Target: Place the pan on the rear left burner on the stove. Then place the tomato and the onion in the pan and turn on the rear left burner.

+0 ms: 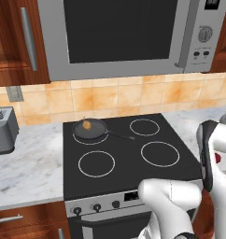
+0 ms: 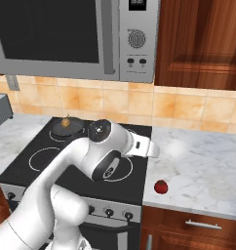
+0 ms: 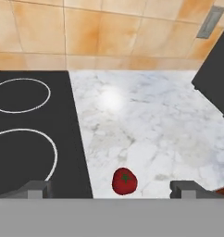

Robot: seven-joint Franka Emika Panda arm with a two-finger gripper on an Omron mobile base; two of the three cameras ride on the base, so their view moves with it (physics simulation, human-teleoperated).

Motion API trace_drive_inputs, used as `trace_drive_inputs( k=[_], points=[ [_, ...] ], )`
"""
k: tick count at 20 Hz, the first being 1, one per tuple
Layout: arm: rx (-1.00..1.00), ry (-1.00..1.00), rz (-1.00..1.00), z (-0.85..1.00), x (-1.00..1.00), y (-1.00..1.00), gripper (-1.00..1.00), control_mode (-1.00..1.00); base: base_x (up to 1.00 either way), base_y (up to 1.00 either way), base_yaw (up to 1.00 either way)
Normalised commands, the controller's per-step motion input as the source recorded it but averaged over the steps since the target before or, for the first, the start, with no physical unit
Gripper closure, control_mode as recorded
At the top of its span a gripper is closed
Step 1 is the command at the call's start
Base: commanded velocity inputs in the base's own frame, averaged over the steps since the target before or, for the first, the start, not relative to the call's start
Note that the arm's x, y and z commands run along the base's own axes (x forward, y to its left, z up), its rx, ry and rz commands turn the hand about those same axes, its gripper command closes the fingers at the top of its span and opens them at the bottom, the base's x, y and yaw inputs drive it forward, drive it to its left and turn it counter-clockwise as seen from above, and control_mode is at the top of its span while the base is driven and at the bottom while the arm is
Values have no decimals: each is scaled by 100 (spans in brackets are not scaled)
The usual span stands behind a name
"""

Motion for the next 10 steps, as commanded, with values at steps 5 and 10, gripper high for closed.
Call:
trace_drive_inputs(
  k=[5, 10],
  points=[
    [0, 28, -9, 5, -29, -22, -100, -100, 0, 0, 0],
    [1, 24, -3, 0, -31, -18, -100, -100, 0, 0, 0]
  ],
)
